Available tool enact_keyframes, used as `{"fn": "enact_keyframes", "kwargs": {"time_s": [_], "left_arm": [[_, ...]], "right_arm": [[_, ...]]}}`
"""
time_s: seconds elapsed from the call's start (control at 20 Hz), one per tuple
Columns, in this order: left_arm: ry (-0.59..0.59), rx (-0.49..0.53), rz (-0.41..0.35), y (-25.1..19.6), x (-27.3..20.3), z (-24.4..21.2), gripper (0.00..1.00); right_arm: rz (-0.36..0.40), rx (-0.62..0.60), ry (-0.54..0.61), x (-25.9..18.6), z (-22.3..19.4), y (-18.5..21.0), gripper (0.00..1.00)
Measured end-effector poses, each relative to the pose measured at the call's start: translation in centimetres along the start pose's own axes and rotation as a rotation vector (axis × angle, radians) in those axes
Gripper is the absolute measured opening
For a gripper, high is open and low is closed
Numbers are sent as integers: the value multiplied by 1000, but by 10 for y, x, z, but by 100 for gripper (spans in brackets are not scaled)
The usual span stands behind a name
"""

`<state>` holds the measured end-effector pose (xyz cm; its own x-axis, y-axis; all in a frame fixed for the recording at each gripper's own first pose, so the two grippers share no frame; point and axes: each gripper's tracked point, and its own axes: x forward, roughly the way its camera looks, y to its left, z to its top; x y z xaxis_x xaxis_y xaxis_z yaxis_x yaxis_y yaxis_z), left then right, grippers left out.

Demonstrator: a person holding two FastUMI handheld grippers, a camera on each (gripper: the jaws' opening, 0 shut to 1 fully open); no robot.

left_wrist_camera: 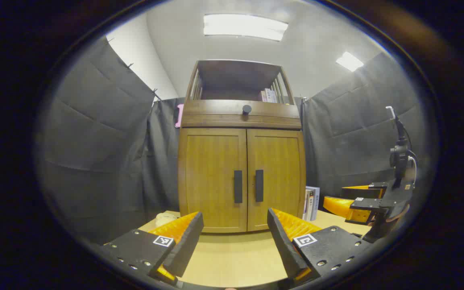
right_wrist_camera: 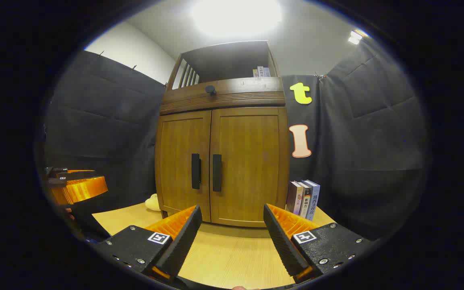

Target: Open the right door of the double-door shoe cabinet with the right hand, and open the left door with the left hand.

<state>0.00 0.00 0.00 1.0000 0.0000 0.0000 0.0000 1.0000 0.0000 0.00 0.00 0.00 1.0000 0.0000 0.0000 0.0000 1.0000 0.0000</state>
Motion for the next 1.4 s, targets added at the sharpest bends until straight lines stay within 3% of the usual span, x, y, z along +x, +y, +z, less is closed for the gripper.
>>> {"fn": "enact_keyframes", "kwargs": {"time_s": [0.4,0.65,0.9,0.95,1.15,1.25,1.4], "left_arm": [[15,19,18,8,25,-8,95],[32,-66,21,31,46,-20,95],[65,-70,83,52,68,-36,95],[71,-81,82,53,71,-39,88],[64,-113,110,69,69,-53,95],[68,-87,144,75,69,-60,89],[78,-80,152,76,67,-66,92]], "right_arm": [[-27,26,23,28,-1,-14,95],[-12,4,48,50,-2,-11,95],[15,9,49,78,8,-4,95],[18,10,45,84,9,-2,95],[37,19,34,109,17,5,95],[48,21,24,121,21,11,95],[56,23,8,144,24,20,96]]}}
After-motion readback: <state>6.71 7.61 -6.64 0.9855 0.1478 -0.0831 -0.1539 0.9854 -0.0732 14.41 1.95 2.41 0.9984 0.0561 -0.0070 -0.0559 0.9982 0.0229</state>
